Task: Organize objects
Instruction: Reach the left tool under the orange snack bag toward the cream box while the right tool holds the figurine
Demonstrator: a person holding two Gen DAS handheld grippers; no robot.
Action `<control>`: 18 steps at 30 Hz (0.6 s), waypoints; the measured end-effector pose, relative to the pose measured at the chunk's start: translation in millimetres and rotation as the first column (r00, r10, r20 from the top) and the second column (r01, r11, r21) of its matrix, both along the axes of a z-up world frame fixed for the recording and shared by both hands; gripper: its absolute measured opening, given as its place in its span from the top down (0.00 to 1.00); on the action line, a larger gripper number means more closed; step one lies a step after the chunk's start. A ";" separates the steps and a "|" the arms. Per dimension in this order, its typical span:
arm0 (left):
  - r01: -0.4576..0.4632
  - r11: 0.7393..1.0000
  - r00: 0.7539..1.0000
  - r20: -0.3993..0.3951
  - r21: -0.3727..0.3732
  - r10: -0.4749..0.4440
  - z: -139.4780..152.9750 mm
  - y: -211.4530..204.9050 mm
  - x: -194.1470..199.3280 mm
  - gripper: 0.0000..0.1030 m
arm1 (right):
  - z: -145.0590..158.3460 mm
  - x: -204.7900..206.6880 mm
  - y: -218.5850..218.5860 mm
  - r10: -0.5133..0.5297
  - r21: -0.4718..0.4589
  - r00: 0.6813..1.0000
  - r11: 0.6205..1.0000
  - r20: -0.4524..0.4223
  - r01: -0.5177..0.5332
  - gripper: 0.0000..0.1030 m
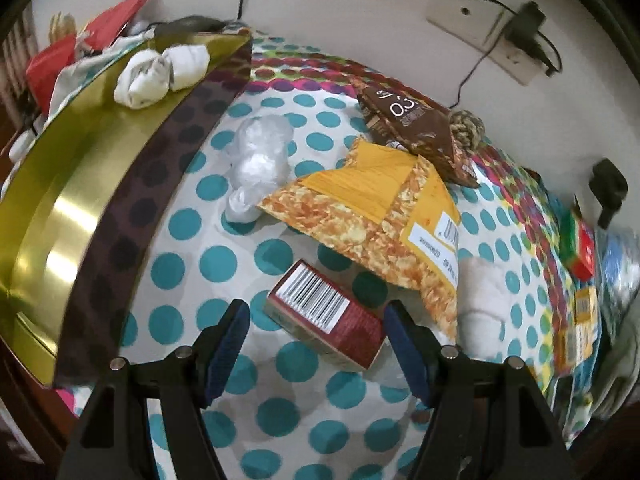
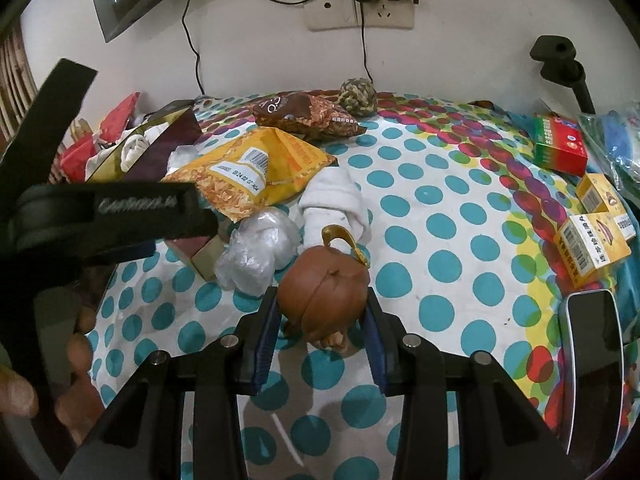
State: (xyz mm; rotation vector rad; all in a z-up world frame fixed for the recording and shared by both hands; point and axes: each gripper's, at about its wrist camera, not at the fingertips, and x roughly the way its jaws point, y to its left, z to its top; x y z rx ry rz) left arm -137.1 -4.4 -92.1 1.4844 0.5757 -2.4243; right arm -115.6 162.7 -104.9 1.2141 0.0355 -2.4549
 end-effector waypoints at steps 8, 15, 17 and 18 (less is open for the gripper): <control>-0.143 0.988 0.990 0.027 0.056 0.142 -2.6 -3.8 8.3 0.28 | -0.6 -0.7 0.5 0.011 -0.011 1.000 1.000 0.001 -0.011 0.64; -0.142 0.989 0.990 0.023 0.045 0.141 -4.9 0.4 5.9 0.21 | -1.3 -2.2 0.5 0.012 -0.018 1.000 1.000 0.002 -0.012 0.64; -0.133 0.990 0.991 0.026 0.042 0.132 -6.8 2.6 4.2 0.18 | -1.4 -2.5 0.1 0.010 -0.017 1.000 1.000 0.005 -0.009 0.64; -0.131 0.991 0.991 0.046 0.041 0.129 -9.9 3.5 2.7 0.19 | -1.4 -2.4 -0.1 0.009 -0.018 1.000 1.000 0.004 -0.009 0.64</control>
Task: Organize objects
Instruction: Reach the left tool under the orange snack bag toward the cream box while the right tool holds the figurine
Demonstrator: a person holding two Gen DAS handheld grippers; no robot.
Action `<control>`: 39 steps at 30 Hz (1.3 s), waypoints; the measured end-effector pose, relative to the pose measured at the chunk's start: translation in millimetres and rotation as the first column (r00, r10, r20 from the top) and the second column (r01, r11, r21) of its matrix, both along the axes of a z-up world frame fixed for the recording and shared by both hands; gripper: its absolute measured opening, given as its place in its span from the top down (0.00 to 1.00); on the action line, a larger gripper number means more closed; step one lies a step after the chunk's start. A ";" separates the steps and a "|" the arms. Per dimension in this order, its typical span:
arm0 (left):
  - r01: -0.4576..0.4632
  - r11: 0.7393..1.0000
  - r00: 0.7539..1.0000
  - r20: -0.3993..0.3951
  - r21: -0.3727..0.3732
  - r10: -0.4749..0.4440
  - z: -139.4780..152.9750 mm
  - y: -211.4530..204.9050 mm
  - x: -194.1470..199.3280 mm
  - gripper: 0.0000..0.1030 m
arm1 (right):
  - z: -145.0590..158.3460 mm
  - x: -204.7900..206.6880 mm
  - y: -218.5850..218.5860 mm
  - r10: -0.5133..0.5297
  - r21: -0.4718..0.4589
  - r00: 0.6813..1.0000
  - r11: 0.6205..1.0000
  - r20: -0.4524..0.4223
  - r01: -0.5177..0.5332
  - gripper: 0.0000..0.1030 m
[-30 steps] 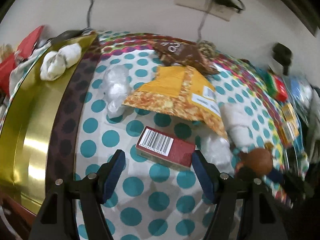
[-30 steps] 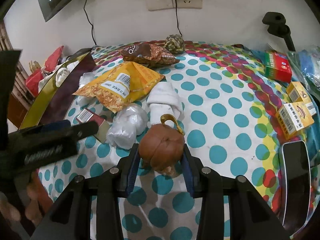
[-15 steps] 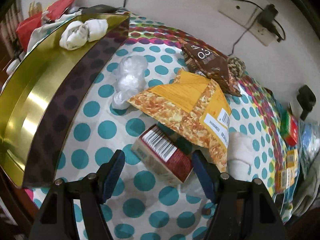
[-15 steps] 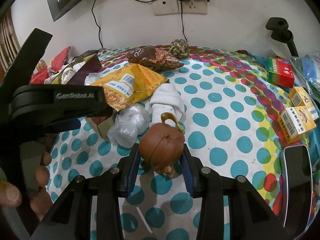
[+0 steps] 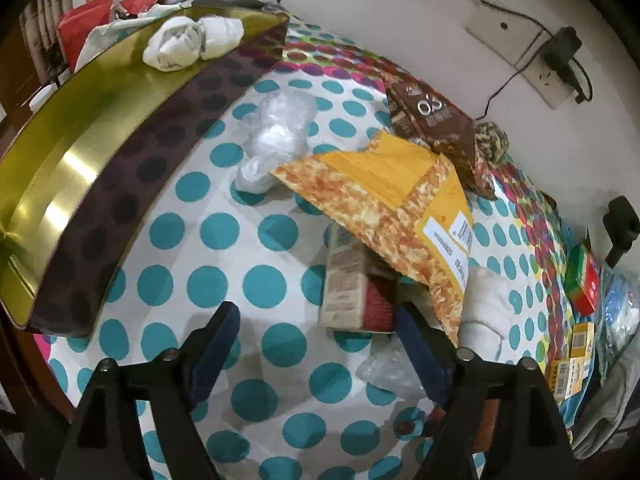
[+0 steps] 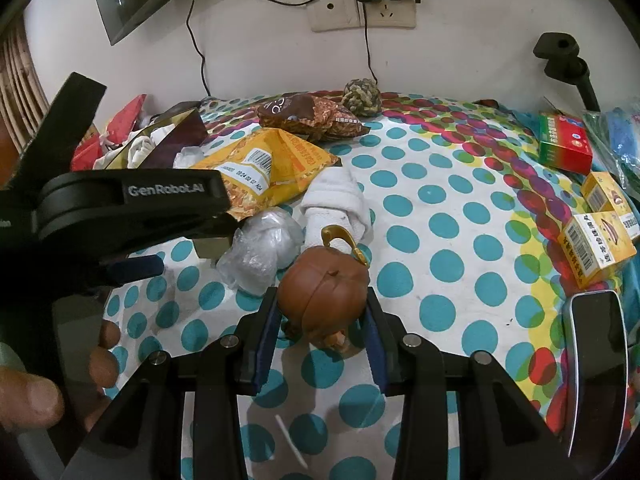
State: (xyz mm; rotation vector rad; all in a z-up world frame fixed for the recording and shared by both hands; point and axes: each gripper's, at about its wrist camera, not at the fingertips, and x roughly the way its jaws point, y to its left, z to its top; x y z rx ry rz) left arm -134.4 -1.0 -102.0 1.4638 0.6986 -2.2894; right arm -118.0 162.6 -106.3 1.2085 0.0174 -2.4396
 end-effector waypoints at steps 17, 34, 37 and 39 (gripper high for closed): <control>0.219 0.957 0.974 -0.011 -0.189 -0.225 -3.5 7.9 0.8 0.66 | -1.6 -3.6 -0.2 -0.004 -0.005 1.000 1.000 -0.002 0.004 0.64; 0.470 0.875 0.875 -0.071 -0.115 -0.479 0.7 0.2 3.7 0.68 | -12.9 -6.7 6.1 -0.044 -0.040 0.998 0.998 0.042 0.045 0.53; 0.524 0.844 0.844 -0.064 -0.112 -0.532 0.9 4.4 -0.1 0.57 | -14.4 -4.1 4.8 -0.037 -0.062 0.999 0.997 0.040 0.040 0.53; 0.537 0.830 0.835 -0.048 -0.148 -0.549 0.6 9.0 -2.3 0.56 | -14.4 -5.4 2.4 -0.031 -0.050 0.999 0.998 0.030 0.033 0.53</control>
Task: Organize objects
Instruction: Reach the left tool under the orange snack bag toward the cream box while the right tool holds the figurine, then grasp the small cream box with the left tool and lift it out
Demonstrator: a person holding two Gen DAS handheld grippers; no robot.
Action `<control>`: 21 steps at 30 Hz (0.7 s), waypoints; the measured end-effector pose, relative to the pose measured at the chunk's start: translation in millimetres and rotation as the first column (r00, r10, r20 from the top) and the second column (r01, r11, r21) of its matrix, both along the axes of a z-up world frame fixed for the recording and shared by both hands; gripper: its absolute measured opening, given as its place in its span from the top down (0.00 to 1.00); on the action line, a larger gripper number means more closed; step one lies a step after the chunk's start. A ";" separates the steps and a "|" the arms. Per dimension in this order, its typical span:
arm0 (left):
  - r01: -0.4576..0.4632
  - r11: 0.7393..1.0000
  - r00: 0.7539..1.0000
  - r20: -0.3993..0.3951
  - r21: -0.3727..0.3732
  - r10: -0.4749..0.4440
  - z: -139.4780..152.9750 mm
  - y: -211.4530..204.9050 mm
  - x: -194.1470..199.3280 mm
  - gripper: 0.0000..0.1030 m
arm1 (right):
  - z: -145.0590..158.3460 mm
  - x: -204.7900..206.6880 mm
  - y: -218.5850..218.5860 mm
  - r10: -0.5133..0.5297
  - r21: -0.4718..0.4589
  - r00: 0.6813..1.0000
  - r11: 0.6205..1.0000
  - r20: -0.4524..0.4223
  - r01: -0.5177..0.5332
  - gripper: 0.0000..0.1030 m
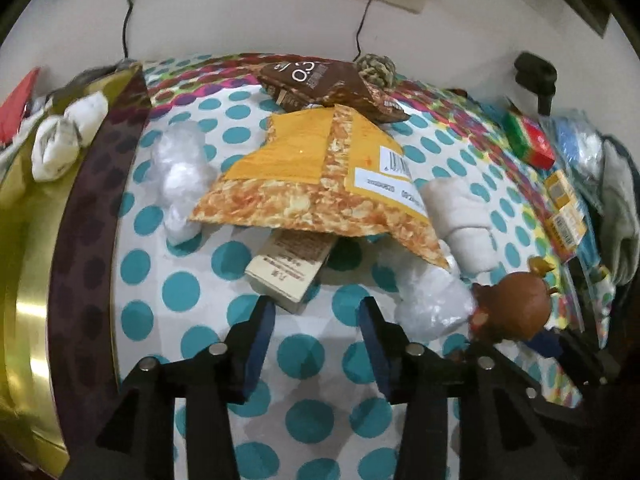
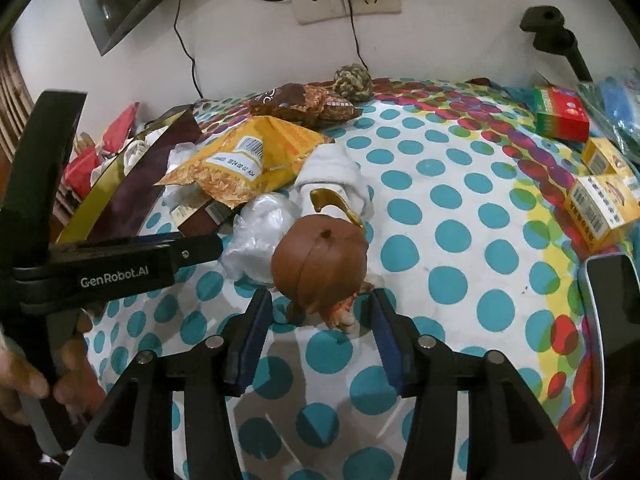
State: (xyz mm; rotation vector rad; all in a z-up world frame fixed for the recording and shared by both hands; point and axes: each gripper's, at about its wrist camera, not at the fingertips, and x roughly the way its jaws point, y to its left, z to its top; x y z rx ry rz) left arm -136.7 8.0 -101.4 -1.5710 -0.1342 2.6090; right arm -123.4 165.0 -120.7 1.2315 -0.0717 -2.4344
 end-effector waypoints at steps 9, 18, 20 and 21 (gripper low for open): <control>0.066 0.998 0.997 -0.035 -0.007 -0.066 0.2 -3.0 -4.7 0.56 | -2.9 -0.1 6.2 -0.008 -0.050 0.999 0.999 -0.035 0.006 0.46; 0.117 0.988 0.991 -0.051 -0.100 -0.122 5.5 -11.7 -13.8 0.56 | -3.0 4.5 -5.9 -0.048 -0.033 0.997 0.998 -0.067 0.046 0.26; 0.139 0.985 0.989 -0.045 -0.102 -0.144 3.4 -8.1 -20.8 0.56 | -1.6 3.7 -4.1 -0.071 -0.029 0.995 0.997 -0.076 0.069 0.26; 0.149 0.984 0.987 -0.043 -0.099 -0.153 2.2 -6.0 -23.6 0.56 | -0.5 3.2 -2.2 -0.080 -0.036 0.993 0.996 -0.083 0.077 0.26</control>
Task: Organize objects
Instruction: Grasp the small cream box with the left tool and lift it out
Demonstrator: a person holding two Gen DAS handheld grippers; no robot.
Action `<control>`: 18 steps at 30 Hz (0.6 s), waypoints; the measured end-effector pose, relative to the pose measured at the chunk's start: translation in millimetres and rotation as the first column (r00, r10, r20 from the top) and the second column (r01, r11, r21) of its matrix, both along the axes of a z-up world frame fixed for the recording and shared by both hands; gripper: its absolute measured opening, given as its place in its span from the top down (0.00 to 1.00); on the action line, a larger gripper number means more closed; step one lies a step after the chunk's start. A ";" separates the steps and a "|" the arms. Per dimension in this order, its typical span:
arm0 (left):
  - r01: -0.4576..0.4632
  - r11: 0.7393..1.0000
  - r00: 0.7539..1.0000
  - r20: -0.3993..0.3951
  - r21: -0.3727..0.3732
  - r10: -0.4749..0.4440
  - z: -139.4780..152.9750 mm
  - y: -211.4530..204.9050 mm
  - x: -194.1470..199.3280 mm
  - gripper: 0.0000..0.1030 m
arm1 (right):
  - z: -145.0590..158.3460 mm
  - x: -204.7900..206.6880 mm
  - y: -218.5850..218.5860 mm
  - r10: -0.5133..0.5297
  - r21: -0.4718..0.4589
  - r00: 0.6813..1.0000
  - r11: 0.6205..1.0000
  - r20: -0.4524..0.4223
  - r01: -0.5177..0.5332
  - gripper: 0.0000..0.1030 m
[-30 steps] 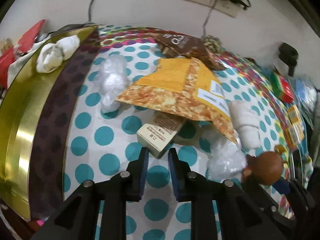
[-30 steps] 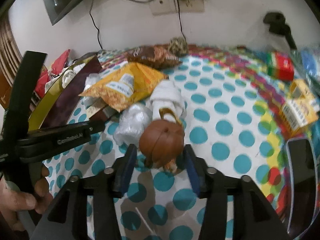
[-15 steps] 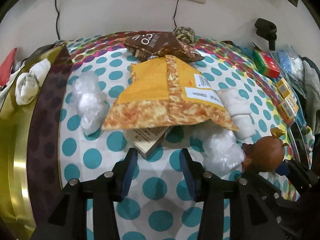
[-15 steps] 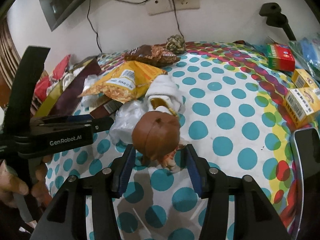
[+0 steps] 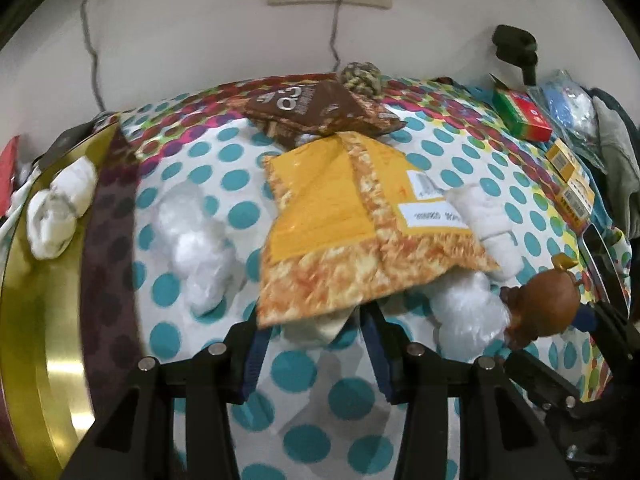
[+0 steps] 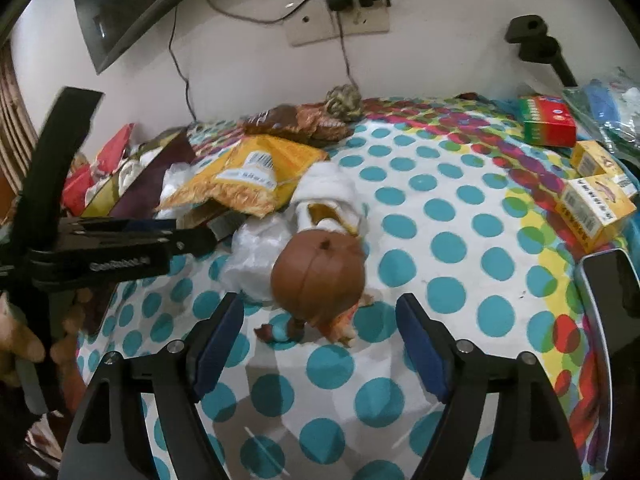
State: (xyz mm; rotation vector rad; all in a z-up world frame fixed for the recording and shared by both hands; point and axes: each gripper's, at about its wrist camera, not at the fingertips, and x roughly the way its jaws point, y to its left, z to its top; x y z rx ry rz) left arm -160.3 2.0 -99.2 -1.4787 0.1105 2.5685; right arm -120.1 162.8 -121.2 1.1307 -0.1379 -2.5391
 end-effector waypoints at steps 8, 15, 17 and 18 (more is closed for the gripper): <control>0.020 1.000 0.999 -0.027 0.017 -0.019 -6.1 10.7 -2.3 0.56 | -0.3 -6.6 2.7 0.006 0.035 1.000 0.999 0.003 -0.006 0.49; -0.021 0.996 0.998 -0.049 0.084 0.025 -7.6 6.7 3.9 0.62 | -2.7 -4.9 -3.1 0.027 0.059 1.000 0.998 -0.013 -0.026 0.60; -0.022 0.996 0.998 -0.049 0.090 0.027 -7.4 5.7 4.4 0.62 | -2.0 -5.1 -1.8 0.015 0.048 1.000 0.999 -0.011 -0.015 0.61; -0.024 0.996 0.998 -0.055 0.087 0.029 -6.8 5.7 5.0 0.63 | -1.9 -5.7 0.1 0.003 0.043 1.000 0.999 -0.013 -0.002 0.61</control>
